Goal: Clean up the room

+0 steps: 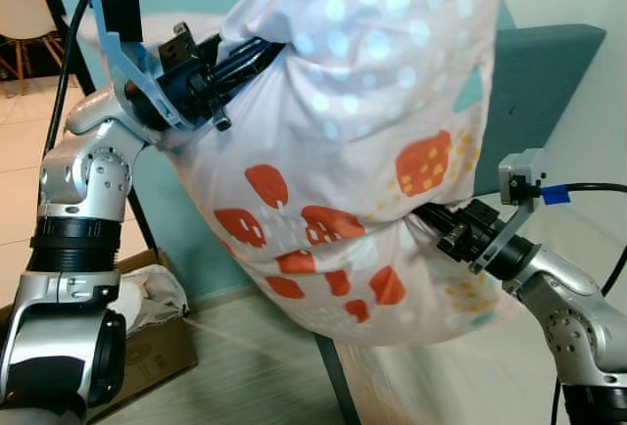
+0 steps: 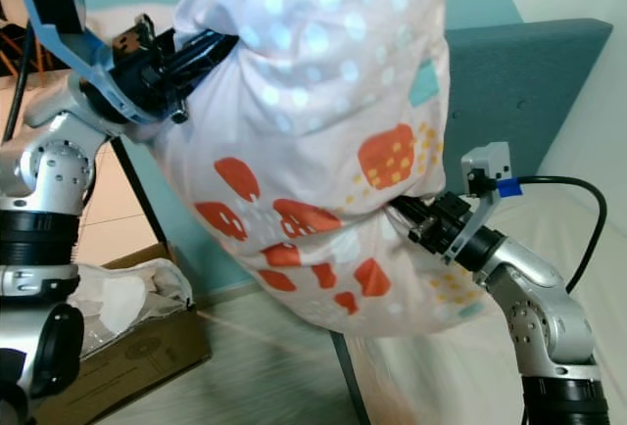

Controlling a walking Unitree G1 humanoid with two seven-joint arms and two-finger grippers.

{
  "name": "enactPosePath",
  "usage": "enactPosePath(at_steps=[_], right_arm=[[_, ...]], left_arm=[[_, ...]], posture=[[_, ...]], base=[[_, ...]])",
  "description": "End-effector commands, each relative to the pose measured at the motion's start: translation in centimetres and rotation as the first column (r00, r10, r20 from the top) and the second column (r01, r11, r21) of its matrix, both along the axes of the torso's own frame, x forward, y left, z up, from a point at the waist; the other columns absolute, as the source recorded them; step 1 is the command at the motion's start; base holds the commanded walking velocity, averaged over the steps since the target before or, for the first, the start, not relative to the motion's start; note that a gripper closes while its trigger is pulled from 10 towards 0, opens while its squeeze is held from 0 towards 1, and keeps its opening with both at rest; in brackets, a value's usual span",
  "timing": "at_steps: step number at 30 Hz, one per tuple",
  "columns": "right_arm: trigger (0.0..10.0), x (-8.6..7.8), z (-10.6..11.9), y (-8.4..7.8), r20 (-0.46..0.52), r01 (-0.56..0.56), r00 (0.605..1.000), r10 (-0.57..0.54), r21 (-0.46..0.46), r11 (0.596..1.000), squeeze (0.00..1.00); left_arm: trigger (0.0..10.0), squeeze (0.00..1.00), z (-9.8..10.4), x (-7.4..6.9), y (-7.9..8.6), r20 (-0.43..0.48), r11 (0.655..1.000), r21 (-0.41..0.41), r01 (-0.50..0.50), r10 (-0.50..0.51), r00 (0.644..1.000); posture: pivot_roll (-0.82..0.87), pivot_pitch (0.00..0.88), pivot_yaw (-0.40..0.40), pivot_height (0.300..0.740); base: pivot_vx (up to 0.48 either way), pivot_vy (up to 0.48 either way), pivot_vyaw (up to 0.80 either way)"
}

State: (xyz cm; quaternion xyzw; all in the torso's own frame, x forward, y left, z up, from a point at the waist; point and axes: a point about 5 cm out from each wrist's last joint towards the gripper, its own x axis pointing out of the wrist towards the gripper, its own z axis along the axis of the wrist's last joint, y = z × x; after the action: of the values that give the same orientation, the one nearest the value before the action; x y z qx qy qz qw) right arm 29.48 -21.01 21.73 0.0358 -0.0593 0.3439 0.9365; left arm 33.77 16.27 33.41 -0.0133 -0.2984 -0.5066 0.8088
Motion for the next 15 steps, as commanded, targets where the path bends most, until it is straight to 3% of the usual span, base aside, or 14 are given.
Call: enactPosePath(at_steps=[1, 3, 7, 8, 10, 11, 13, 14, 15], right_arm=[[0.0, 0.5, 2.3, -1.0, 0.114, 0.075, 0.991, -0.073, -0.009, 0.997, 0.0], [0.0, 1.4, 2.9, -2.8, 0.13, 0.217, 0.97, -0.207, -0.062, 0.974, 0.0], [0.0, 1.8, 3.4, -4.0, 0.146, 0.301, 0.947, -0.286, -0.097, 0.949, 0.0], [0.0, 2.4, 4.3, -5.9, 0.194, 0.44, 0.893, -0.407, -0.18, 0.88, 0.0], [0.0, 3.0, 5.0, -7.4, 0.274, 0.555, 0.829, -0.487, -0.311, 0.771, 0.0], [0.0, 3.0, 5.0, -7.4, 0.274, 0.555, 0.829, -0.487, -0.311, 0.771, 0.0], [0.0, 3.6, 5.3, -8.1, 0.337, 0.608, 0.793, -0.507, -0.414, 0.677, 0.0], [0.0, 3.6, 5.3, -8.1, 0.337, 0.608, 0.793, -0.507, -0.414, 0.677, 0.0], [0.0, 3.9, 5.2, -8.3, 0.352, 0.615, 0.789, -0.504, -0.455, 0.644, 0.0]], left_arm=[[10.0, 1.0, -2.3, 0.8, -0.3, -0.079, 0.999, 0.035, -0.029, 0.032, 0.996], [10.0, 1.0, -4.7, 1.3, 0.0, -0.148, 0.995, 0.07, -0.073, 0.082, 0.986], [10.0, 1.0, -6.4, 1.4, 0.0, -0.195, 0.991, 0.101, -0.091, 0.11, 0.975], [10.0, 1.0, -10.2, 1.3, 0.0, -0.287, 0.978, 0.183, -0.096, 0.147, 0.947], [10.0, 1.0, -14.2, 0.7, 0.2, -0.385, 0.961, 0.266, -0.077, 0.18, 0.905], [10.0, 1.0, -14.2, 0.7, 0.2, -0.385, 0.961, 0.266, -0.077, 0.18, 0.905], [10.0, 1.0, -18.0, -0.1, 0.9, -0.479, 0.942, 0.332, -0.053, 0.217, 0.851], [10.0, 1.0, -18.0, -0.1, 0.9, -0.479, 0.942, 0.332, -0.053, 0.217, 0.851], [10.0, 1.0, -19.5, -0.4, 1.4, -0.511, 0.933, 0.356, -0.058, 0.246, 0.823]], posture=[[-0.1, 0.0, -0.012, 0.74], [-0.1, 0.0, -0.012, 0.74], [-0.1, 0.0, -0.013, 0.74], [-0.1, 0.0, -0.017, 0.74], [-0.1, 0.0, -0.018, 0.74], [-0.1, 0.0, -0.018, 0.74], [-0.1, 0.0, -0.022, 0.74], [-0.1, 0.0, -0.022, 0.74], [-0.1, 0.0, -0.024, 0.74]], base=[[0.0, 0.0, 0.0], [0.0, 0.0, 0.0], [0.0, 0.0, 0.0], [0.0, 0.0, 0.0], [0.0, 0.0, 0.0], [0.0, 0.0, 0.0], [0.0, 0.0, 0.0], [0.0, 0.0, 0.0], [0.0, 0.0, 0.0]])
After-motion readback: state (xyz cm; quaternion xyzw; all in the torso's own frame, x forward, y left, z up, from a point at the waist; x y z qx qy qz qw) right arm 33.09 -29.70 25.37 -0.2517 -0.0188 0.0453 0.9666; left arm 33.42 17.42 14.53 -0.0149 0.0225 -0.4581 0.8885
